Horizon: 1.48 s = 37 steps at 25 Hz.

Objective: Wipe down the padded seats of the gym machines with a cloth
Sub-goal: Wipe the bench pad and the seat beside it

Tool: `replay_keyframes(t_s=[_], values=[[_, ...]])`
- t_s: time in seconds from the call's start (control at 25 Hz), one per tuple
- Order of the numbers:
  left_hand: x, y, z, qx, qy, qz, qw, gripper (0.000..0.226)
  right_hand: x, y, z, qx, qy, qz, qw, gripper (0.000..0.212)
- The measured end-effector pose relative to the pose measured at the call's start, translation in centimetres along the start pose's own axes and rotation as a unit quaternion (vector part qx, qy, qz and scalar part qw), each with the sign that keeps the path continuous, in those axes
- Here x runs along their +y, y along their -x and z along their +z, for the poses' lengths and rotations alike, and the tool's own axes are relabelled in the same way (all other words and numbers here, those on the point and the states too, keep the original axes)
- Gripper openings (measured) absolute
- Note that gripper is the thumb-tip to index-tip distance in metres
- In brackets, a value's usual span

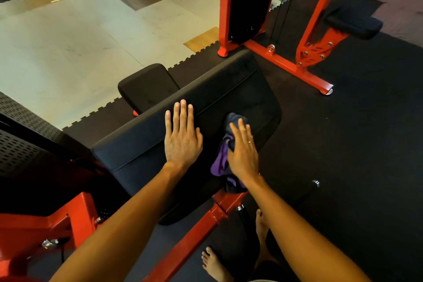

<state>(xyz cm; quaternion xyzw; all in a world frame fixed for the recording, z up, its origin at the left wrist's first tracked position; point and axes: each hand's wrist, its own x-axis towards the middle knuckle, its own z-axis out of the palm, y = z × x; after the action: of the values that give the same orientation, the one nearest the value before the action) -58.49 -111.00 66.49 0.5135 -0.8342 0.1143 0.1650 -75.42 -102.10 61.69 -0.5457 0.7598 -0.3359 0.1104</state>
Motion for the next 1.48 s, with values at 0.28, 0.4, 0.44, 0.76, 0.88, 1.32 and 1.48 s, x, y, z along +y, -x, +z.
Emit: replay_keyframes(t_s=[0.28,0.4,0.44,0.76,0.88,1.32,1.48], values=[[-0.3,0.2,0.0,-0.013,-0.023,0.058,0.998,0.070,-4.1,-7.8,-0.6,0.007,0.023,0.036,0.999,0.073],[-0.7,0.6,0.4,-0.020,-0.038,0.140,0.989,0.069,-4.1,-1.9,0.9,-0.003,0.031,-0.052,0.998,0.079],[-0.6,0.7,0.5,-0.023,-0.043,0.159,0.986,0.068,-3.1,0.1,1.1,-0.007,0.028,-0.057,0.998,0.082],[-0.3,0.9,0.9,-0.038,-0.037,0.224,0.973,0.065,0.4,-4.7,-1.3,0.031,-0.019,0.181,0.983,0.069],[-0.2,1.0,1.0,-0.040,-0.038,0.227,0.972,0.065,-2.2,-4.8,-0.2,0.035,0.022,0.101,0.994,0.072],[0.9,2.7,1.3,-0.051,-0.004,0.203,0.978,0.057,3.6,-1.9,0.2,0.088,-0.034,0.213,0.973,0.057],[2.3,2.7,1.4,-0.061,0.031,0.198,0.978,0.060,1.2,-2.6,0.4,0.149,-0.045,0.214,0.964,0.054]])
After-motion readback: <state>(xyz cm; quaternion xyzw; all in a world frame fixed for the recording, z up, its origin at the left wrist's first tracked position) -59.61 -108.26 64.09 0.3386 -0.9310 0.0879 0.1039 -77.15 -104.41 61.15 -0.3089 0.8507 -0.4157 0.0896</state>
